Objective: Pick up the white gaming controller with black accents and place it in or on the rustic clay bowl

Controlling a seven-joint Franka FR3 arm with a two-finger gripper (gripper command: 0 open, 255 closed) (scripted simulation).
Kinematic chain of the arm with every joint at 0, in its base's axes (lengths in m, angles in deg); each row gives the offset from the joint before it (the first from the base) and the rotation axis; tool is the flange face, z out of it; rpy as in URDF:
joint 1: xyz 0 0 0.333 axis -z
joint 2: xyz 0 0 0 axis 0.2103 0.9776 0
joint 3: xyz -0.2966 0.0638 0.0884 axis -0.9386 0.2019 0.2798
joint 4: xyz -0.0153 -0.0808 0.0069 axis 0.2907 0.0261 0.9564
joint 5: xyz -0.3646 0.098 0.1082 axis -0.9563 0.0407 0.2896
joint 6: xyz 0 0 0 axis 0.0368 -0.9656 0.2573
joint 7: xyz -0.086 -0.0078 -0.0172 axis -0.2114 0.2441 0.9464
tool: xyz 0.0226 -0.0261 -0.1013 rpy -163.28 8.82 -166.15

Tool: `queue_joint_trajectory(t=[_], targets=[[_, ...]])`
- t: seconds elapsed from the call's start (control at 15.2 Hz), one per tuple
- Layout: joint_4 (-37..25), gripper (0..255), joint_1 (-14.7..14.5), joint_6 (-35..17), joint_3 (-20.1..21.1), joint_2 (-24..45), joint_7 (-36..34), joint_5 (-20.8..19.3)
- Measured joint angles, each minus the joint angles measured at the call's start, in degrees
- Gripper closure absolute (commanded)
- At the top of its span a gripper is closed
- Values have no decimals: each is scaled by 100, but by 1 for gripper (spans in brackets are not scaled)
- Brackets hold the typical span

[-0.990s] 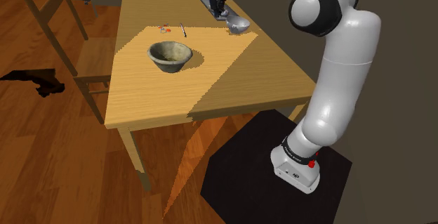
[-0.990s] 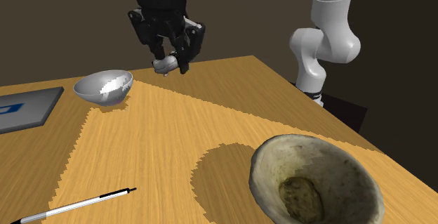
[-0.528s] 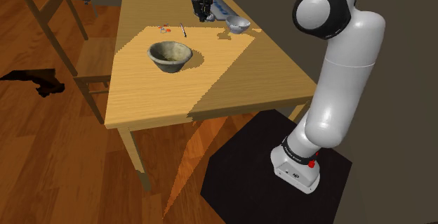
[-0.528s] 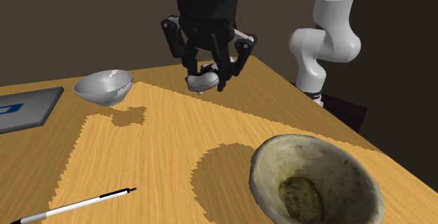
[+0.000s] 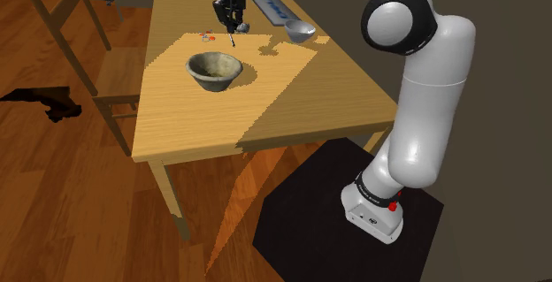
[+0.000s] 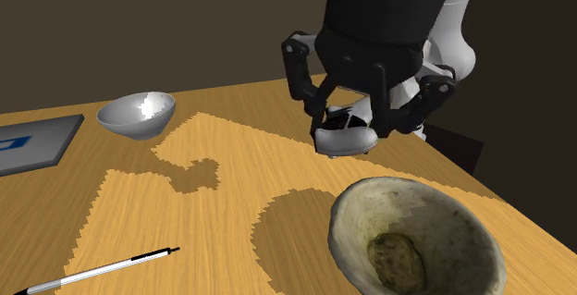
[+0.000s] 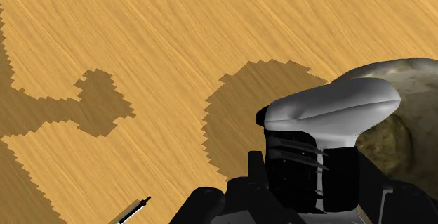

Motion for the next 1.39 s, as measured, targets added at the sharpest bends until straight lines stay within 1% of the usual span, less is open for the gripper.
queue_joint_trajectory(t=[0.33,0.46,0.99,1.39], targets=[[-458,255,-457,276,195,268,-608,10],[-603,255,-571,345,239,364,-757,11],[301,255,-571,-363,257,181,-885,28],[842,255,-555,-825,259,105,-934,32]])
